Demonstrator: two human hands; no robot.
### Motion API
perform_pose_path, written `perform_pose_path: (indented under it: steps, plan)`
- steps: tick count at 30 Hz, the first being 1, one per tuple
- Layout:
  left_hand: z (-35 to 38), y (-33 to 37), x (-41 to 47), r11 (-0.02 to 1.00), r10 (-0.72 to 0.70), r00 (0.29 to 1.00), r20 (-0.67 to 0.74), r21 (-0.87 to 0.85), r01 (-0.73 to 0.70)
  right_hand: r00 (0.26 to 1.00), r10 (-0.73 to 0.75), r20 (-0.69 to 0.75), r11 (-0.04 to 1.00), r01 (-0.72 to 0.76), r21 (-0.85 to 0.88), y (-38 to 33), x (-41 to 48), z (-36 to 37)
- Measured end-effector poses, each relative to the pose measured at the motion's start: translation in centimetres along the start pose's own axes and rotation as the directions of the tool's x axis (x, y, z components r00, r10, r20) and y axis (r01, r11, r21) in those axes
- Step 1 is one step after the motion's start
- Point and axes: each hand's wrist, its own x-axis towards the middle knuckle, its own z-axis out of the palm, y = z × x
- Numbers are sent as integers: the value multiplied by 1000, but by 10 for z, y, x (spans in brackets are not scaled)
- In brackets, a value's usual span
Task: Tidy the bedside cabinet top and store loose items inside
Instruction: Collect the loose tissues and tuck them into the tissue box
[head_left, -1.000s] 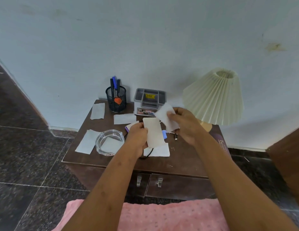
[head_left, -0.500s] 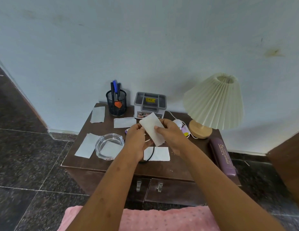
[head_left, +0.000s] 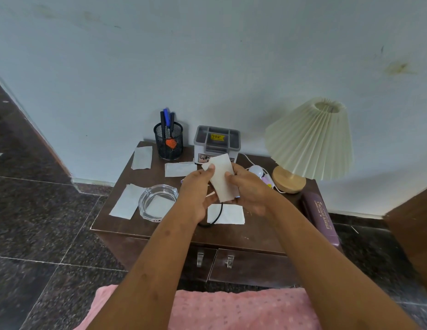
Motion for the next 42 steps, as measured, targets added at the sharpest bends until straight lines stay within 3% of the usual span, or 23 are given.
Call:
perform_pose_path:
  steps: [4,7,9,11,13,18,21,25,28,31,33,36,38,42]
  plan:
    - [0,-4,4,993,20,999,-37,119,-16,997,-24,72,999,26,-29,5,6,0]
    - [-4,-4,9,984,67,994,-90,171,-51,1000,1,15,999,0,-47,13,14,-5]
    - [-7,-3,11,988,70,993,-100,143,-55,997,-4,-74,961,-17,-278,23,18,-13]
    - [-8,-3,12,993,57,993,-105,104,-46,996,-37,-81,748,-27,-663,38,23,-24]
    - [-8,-2,13,995,53,992,-113,94,-42,998,-6,-64,548,-50,-835,50,28,-30]
    - [-6,-2,15,996,44,991,-123,82,-34,992,5,-127,335,-121,-934,58,37,-21]
    - [-9,-1,15,996,41,992,-116,88,-31,985,74,-158,291,-173,-941,58,39,-16]
    - [-12,1,15,998,31,994,-108,58,-25,987,84,-138,356,-159,-921,43,33,-18]
    - [-14,1,17,998,26,993,-113,62,-19,972,48,-228,715,-193,-672,23,24,-29]
    - [-13,-1,16,996,29,993,-115,87,-18,953,-54,-298,961,-32,-274,2,14,-39]
    - [-10,-2,15,995,30,994,-109,100,-19,944,-144,-298,989,145,-20,-12,3,-35]
    - [-8,-3,14,997,16,995,-101,74,-9,950,-265,-167,916,302,265,-26,-11,-23]
    - [-7,-4,12,999,19,995,-96,45,-14,948,-296,-116,908,317,274,-27,-15,-14]
    - [-6,-3,9,998,47,996,-74,-40,-50,928,-334,-166,931,297,-213,-20,-18,2]
